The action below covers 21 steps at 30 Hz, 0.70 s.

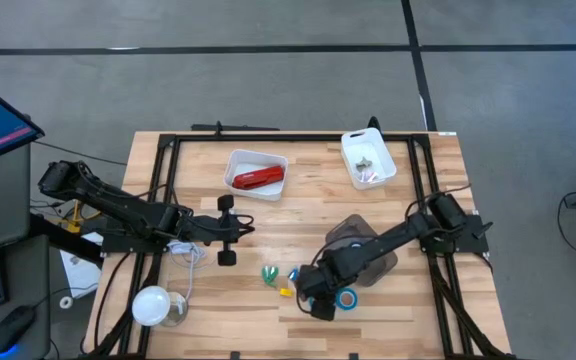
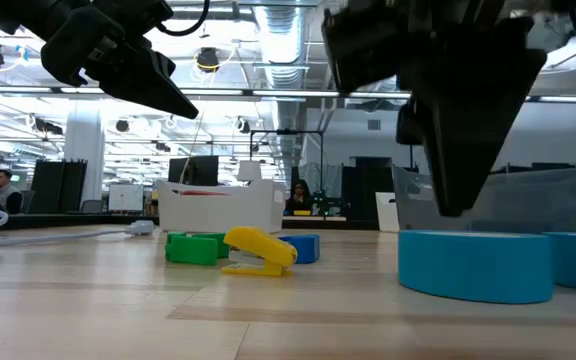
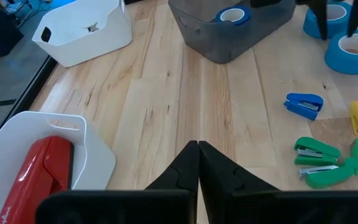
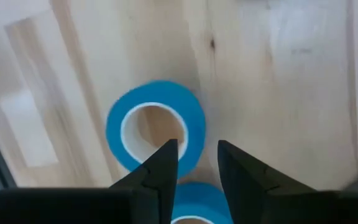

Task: Pick and place Stapler, Stapler remover, tape
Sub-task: Put the left light blue tape into the black bin

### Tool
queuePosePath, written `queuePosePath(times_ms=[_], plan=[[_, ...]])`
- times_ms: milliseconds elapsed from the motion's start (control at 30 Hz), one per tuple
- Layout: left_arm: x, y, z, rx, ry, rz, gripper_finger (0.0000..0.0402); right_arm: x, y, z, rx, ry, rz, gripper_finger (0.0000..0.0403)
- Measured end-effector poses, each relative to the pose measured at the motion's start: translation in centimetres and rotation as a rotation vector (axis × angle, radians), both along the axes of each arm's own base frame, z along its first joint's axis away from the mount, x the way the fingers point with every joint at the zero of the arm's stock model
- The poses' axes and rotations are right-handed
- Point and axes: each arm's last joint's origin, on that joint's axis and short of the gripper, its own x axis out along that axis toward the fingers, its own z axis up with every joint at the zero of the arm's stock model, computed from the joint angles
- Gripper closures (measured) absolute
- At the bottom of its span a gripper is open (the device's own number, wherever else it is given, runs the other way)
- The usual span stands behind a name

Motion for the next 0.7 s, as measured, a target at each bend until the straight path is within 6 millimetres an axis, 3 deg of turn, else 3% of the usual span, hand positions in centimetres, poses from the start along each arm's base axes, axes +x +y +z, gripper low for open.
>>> queuePosePath(times_ms=[267, 700], plan=[[0.0, 0.0, 0.0, -0.006, -0.001, 0.004, 0.0400, 0.2, 0.0, 0.0, -0.004, -0.016, 0.013, 0.0268], [0.0, 0.0, 0.0, -0.006, -0.001, 0.004, 0.0400, -0.4, -0.2, -2.2, 0.015, -0.037, 0.019, 0.0241]])
